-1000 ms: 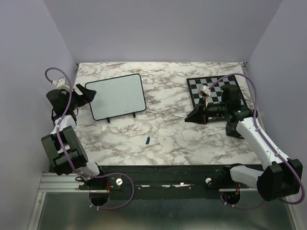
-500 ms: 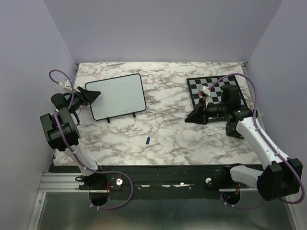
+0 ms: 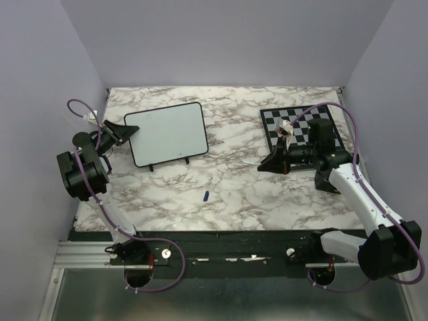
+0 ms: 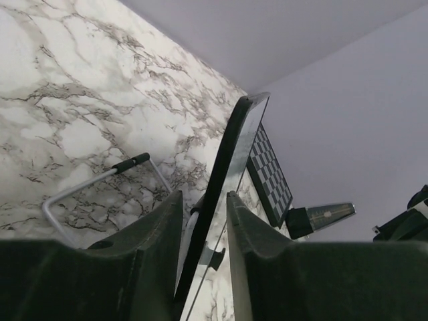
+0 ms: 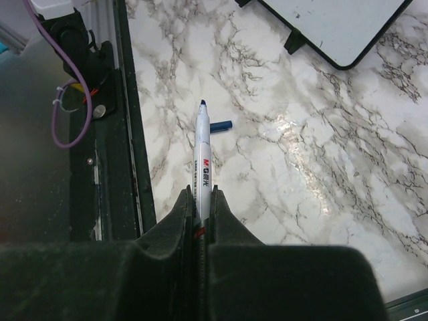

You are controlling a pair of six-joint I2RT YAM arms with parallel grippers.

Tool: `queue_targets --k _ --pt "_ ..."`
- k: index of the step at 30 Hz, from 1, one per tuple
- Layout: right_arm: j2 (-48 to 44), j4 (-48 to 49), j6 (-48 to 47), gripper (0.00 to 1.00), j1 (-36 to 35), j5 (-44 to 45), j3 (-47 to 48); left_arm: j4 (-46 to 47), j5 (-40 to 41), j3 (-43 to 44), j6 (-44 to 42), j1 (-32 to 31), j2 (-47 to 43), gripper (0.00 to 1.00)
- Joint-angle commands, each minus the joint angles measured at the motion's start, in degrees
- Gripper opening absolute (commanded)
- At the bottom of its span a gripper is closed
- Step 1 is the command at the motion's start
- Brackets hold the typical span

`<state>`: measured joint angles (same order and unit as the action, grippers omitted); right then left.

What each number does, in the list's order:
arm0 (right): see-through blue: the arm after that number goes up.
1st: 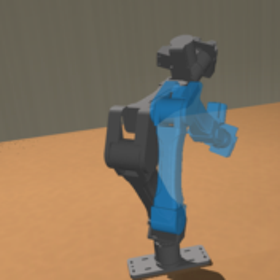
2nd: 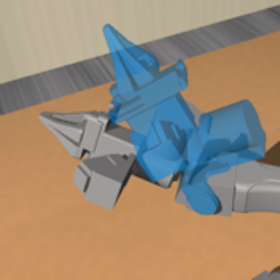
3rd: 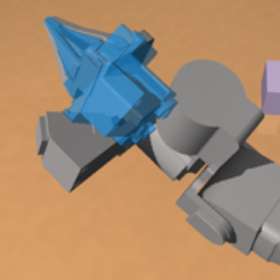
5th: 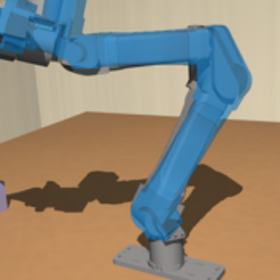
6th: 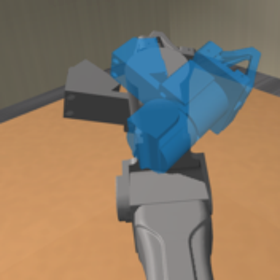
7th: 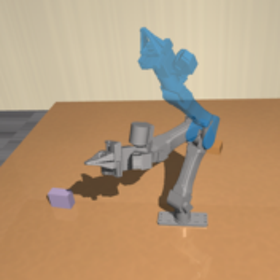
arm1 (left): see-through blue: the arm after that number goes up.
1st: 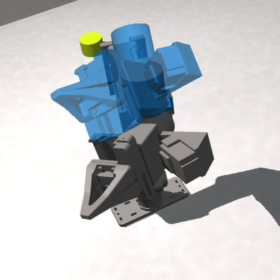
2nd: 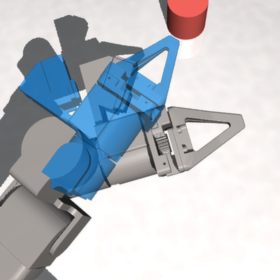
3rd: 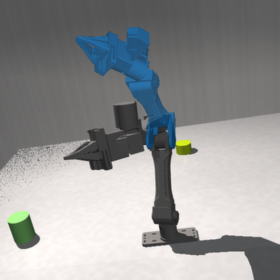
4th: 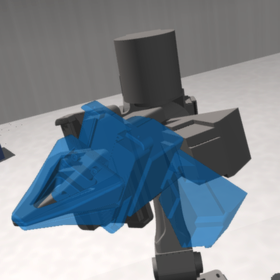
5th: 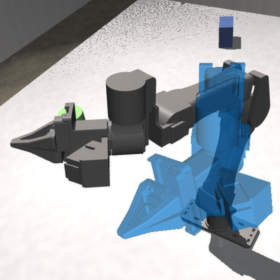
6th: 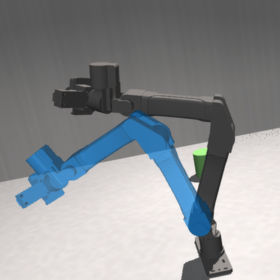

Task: Write a sentence on the whiteboard
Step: Pick up the whiteboard from the whiteboard stand.

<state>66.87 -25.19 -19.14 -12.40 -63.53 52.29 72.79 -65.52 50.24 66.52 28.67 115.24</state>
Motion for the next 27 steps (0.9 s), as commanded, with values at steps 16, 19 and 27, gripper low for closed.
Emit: queue_targets --k 16,19,27 --pt "-0.16 -1.09 -1.08 0.01 0.01 -1.25 1.06 23.71 -0.4 4.25 7.57 -2.38 -4.94 0.0" --pt "-0.42 -1.09 -0.99 0.0 0.01 -1.25 1.06 23.71 -0.23 2.59 4.07 -3.35 -5.73 0.0" --pt "-0.25 -1.18 -0.99 0.01 0.01 -1.34 1.06 23.71 2.75 2.23 -0.17 -6.25 -9.94 0.0"
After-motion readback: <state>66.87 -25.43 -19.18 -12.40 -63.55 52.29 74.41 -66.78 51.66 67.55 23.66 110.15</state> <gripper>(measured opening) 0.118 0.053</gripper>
